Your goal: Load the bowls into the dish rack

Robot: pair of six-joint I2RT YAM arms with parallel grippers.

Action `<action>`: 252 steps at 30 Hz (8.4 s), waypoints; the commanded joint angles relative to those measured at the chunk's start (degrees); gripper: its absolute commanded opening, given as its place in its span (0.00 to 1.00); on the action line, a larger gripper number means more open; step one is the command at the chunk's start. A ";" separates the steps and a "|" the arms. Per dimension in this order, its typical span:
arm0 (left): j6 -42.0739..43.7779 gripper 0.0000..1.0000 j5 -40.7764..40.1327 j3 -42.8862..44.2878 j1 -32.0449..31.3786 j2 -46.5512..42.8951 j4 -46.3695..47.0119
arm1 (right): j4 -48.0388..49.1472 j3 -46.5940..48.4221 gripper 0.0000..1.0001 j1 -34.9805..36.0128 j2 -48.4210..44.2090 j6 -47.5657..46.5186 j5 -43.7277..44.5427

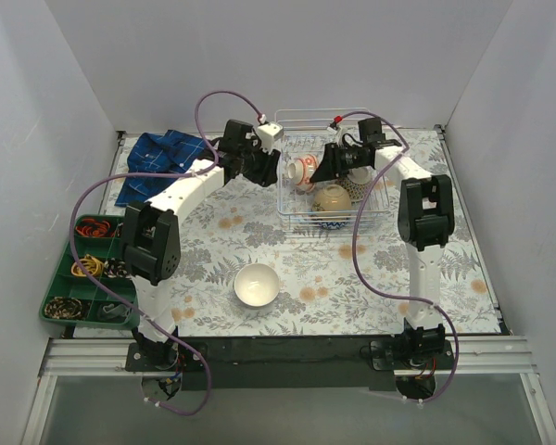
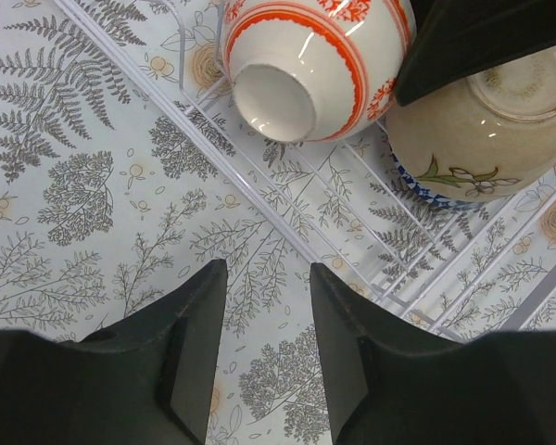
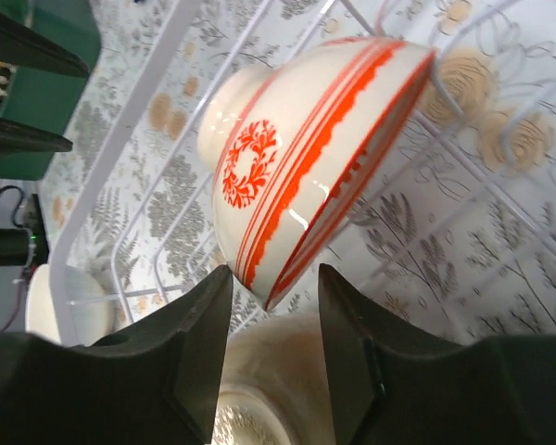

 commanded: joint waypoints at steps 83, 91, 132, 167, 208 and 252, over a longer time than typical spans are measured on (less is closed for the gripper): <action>-0.52 0.60 -23.84 -10.59 -3.40 -9.70 13.17 | -11.07 13.11 0.70 11.41 -0.51 -36.88 24.33; -0.87 0.60 -23.66 -10.85 -3.31 -9.35 13.52 | -11.77 12.59 0.69 12.20 -0.33 -39.34 29.68; -2.80 0.60 -21.29 -9.97 -3.57 -8.65 13.87 | -9.93 9.69 0.40 13.43 -10.35 -34.07 33.57; -0.26 0.60 -23.84 -13.92 -2.96 -13.04 13.26 | -5.53 3.89 0.66 12.64 -8.14 -27.13 29.87; -0.87 0.76 -30.43 -37.04 11.81 -32.90 11.24 | -12.65 -37.34 0.53 47.96 -37.52 -73.88 20.28; 5.54 0.74 -6.49 -22.89 12.16 -34.58 11.24 | -32.86 9.41 0.01 31.72 -24.07 -39.45 11.34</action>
